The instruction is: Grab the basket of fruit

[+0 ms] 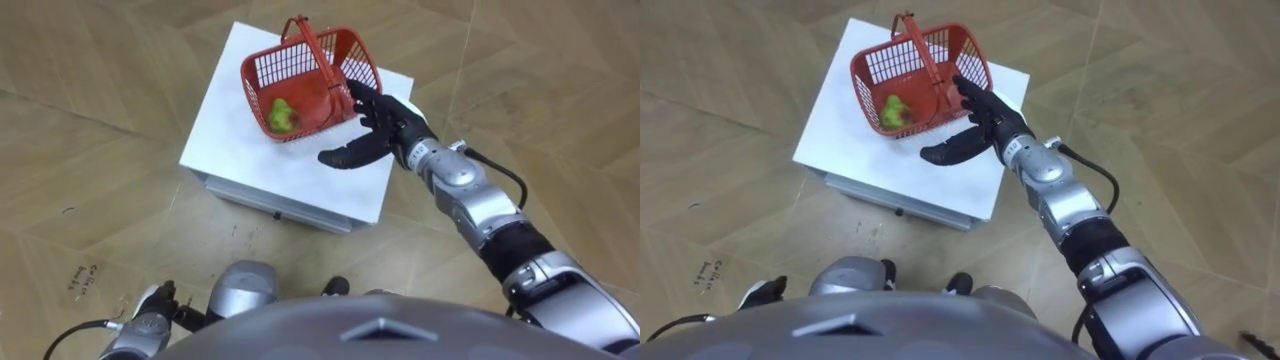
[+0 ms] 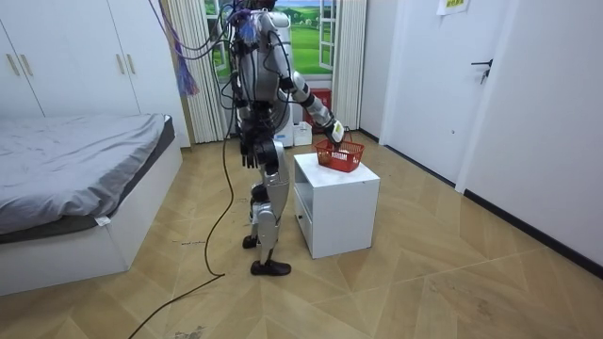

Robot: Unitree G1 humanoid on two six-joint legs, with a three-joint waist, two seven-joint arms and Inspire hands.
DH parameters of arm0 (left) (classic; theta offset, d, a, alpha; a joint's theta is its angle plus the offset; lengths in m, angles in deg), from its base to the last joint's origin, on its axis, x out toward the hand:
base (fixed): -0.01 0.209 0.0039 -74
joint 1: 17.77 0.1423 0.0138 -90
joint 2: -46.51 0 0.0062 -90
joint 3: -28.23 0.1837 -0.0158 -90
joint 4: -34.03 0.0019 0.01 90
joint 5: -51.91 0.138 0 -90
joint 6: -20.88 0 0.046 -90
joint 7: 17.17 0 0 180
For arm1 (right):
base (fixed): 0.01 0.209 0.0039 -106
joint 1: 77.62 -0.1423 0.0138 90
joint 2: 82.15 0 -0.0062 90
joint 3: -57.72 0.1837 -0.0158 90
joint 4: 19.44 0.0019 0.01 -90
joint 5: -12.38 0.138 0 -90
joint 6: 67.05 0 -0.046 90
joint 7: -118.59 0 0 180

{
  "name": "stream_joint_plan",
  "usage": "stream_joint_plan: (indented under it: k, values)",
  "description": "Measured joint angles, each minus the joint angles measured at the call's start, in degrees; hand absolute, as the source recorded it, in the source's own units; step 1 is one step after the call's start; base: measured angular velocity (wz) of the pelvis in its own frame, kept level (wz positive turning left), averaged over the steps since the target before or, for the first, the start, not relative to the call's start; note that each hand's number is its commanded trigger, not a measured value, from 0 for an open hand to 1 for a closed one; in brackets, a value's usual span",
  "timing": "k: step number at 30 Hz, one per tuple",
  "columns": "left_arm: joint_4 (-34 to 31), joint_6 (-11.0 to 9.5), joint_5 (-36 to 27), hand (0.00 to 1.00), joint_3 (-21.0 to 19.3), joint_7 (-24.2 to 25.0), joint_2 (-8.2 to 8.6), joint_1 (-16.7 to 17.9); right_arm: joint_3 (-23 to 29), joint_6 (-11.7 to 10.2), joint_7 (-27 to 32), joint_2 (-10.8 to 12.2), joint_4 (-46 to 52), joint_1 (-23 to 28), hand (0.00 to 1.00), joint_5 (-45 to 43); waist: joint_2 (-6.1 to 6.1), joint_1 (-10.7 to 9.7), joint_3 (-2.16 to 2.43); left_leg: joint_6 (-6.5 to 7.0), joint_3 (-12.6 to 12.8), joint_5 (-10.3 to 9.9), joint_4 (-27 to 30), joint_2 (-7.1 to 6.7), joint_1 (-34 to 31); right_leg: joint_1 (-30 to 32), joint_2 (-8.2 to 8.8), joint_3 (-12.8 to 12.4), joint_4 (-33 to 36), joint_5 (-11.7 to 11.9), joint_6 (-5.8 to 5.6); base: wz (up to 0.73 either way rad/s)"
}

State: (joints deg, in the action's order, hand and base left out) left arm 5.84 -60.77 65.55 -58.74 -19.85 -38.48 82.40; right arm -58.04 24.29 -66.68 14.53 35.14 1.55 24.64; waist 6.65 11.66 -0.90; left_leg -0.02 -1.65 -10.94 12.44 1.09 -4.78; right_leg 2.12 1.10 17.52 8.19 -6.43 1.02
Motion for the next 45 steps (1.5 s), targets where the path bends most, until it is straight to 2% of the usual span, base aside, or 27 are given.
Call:
stream_joint_plan:
  k: [10, 12, 13, 15, 16, 19, 22, 24, 25, 26, 27, 28, 31, 32, 36, 40, 45]
  values:
    - [0.1, 0.5, 0.0, 0.0, -0.1, 0.0, 0.89, 0.0, 0.0, 0.0, -0.1, 0.1, 0.8, 0.5, 0.0, -1.3, 0.08, 0.1, 0.2, 0.06, 0.1, 0.0, 0.3, -0.08, 0.4, -0.3, 0.2, 0.1, 0.6, 0.0, 0.0, -0.01]
    - [0.1, 0.5, 0.0, 0.0, -0.1, 0.0, 0.92, 0.0, 0.0, 0.0, 0.8, 0.1, 2.3, 0.8, 0.0, -1.4, -0.11, 0.1, 0.16, 0.06, 0.3, 0.0, 0.3, -0.06, 0.6, -0.4, 0.22, 0.0, 0.6, 0.0, 0.0, -0.02]
    - [0.1, 0.5, 0.0, 0.0, -0.1, 0.0, 0.92, 0.1, 0.0, 0.0, 1.1, 0.1, 3.5, 1.1, 0.0, -2.1, -0.58, 0.0, -0.04, 0.07, 0.4, 0.0, 0.3, -0.05, 0.9, -0.6, 0.22, -0.1, 0.6, 0.0, 0.0, 0.0]
    - [0.1, 0.5, 0.5, 0.0, -0.1, 0.0, 0.93, 0.2, 0.2, 0.0, 1.8, 0.1, 5.5, 2.0, 0.0, -4.4, -1.01, -0.2, 0.12, 0.15, 0.4, -0.1, 0.3, -0.05, 1.6, -1.2, 0.21, -0.3, 0.6, 0.0, 0.0, 0.0]
    - [0.1, 0.3, 1.8, 0.0, -0.4, 0.0, 1.05, 0.2, 0.6, 0.0, 2.4, 0.1, 7.2, 3.0, 0.0, -6.2, -1.28, -0.2, 0.43, 0.18, 0.6, -0.1, 0.2, -0.03, 1.7, -1.3, 0.23, -0.3, 0.6, 0.0, 0.0, -0.05]
    - [0.1, -0.5, 2.2, 0.0, -1.2, 0.0, 1.3, 0.1, 1.9, -0.3, 3.9, 0.2, 11.2, 4.4, 0.0, -9.0, -1.8, -0.3, 0.27, 0.24, 1.2, -0.2, 0.2, -0.04, 2.2, -1.4, 0.26, -0.7, 0.6, 0.0, 0.0, -0.1]
    - [0.8, -2.1, 2.2, 0.0, -2.4, -1.0, 1.76, 0.2, 5.4, -1.9, 6.0, 0.2, 15.5, 6.2, 0.0, -10.6, -2.5, -1.4, 0.05, 0.42, 1.6, -0.3, -0.1, -0.11, 2.3, -1.5, 0.3, -1.6, 0.6, 0.0, 0.0, -0.07]
    - [0.7, -2.4, 1.7, 0.0, -2.6, -2.0, 1.97, 0.6, 7.4, -3.6, 8.5, 0.1, 16.7, 7.6, 0.0, -10.4, -3.1, -2.2, 0.21, 0.52, 1.8, -0.3, -0.1, -0.15, 2.5, -1.5, 0.33, -1.9, 0.7, 0.0, -0.01, -0.08]
    - [0.6, -2.5, 1.5, 0.0, -2.6, -2.5, 2.08, 0.7, 8.4, -3.9, 10.3, 0.1, 16.9, 8.9, 0.0, -10.4, -3.32, -2.6, 0.59, 0.61, 2.5, -0.4, -0.2, -0.09, 2.8, -1.5, 0.3, -2.6, 0.7, 0.0, -0.08, -0.23]
    - [0.3, -2.5, 1.4, 0.0, -2.6, -3.3, 2.28, 0.9, 9.4, -3.9, 11.8, 0.1, 17.4, 9.9, 0.0, -10.7, -3.45, -3.0, 0.66, 0.64, 3.0, -0.4, -0.7, -0.1, 3.4, -1.5, 0.28, -3.3, 1.0, -0.1, -0.14, -0.25]
    - [0.2, -2.7, 1.4, 0.0, -2.6, -3.4, 2.3, 1.0, 9.6, -4.0, 12.7, 0.0, 17.4, 10.3, 0.0, -10.8, -3.65, -3.3, 0.66, 0.65, 3.1, -0.4, -0.8, -0.13, 3.5, -1.5, 0.31, -3.4, 1.0, -0.1, -0.17, -0.19]
    - [0.2, -2.9, 1.1, 0.0, -2.7, -3.4, 2.3, 1.3, 10.5, -4.2, 13.9, -0.1, 17.4, 11.0, 0.0, -11.1, -3.88, -4.6, 0.65, 0.7, 3.4, -0.4, -0.8, -0.16, 3.6, -1.4, 0.38, -3.4, 1.0, -0.1, -0.19, -0.11]
    - [-0.3, -3.7, -0.7, 0.0, -2.8, -3.5, 2.3, 2.1, 13.5, -5.1, 16.8, -0.4, 17.3, 15.8, 0.0, -11.9, -4.74, -5.9, 0.45, 0.79, 4.4, -0.5, -1.7, -0.09, 5.6, -2.7, 0.24, -4.4, 0.8, -0.2, -0.37, -0.15]
    - [-1.1, -3.7, -0.5, 0.0, -2.8, -3.5, 2.31, 2.6, 13.9, -5.1, 17.7, -0.6, 17.0, 17.3, 0.0, -12.1, -4.97, -7.1, 0.53, 0.8, 4.5, -0.5, -2.1, -0.08, 6.2, -3.1, 0.19, -4.5, 0.6, -0.3, -0.44, -0.12]
    - [-2.3, -5.1, -0.6, 0.0, -3.1, -4.6, 2.31, 3.1, 16.8, -5.8, 18.9, -0.6, 9.3, 19.4, 0.0, -12.6, -5.07, -9.9, 0.78, 0.84, 4.8, -0.5, -2.6, -0.2, 6.5, -3.1, 0.2, -5.2, 0.5, -0.5, -0.65, -0.07]
    - [-2.1, -5.4, -0.6, 0.0, -3.7, -5.6, 2.34, 3.3, 20.6, -5.5, 19.0, -0.7, -3.1, 21.0, 0.0, -12.7, -5.0, -10.4, 1.08, 0.91, 6.1, -0.6, -2.9, -0.11, 7.6, -3.3, -0.01, -6.3, 0.5, -0.6, -0.73, -0.15]
    - [-2.0, -4.6, -0.4, 0.0, -3.9, -5.5, 2.43, 4.3, 21.1, -5.1, 18.1, -0.6, -13.7, 21.8, 0.0, -12.5, -5.14, -10.4, 1.02, 0.88, 6.1, -0.9, -2.9, 0.02, 8.5, -4.2, -0.15, -6.5, 0.5, -0.7, -0.77, 0.0]
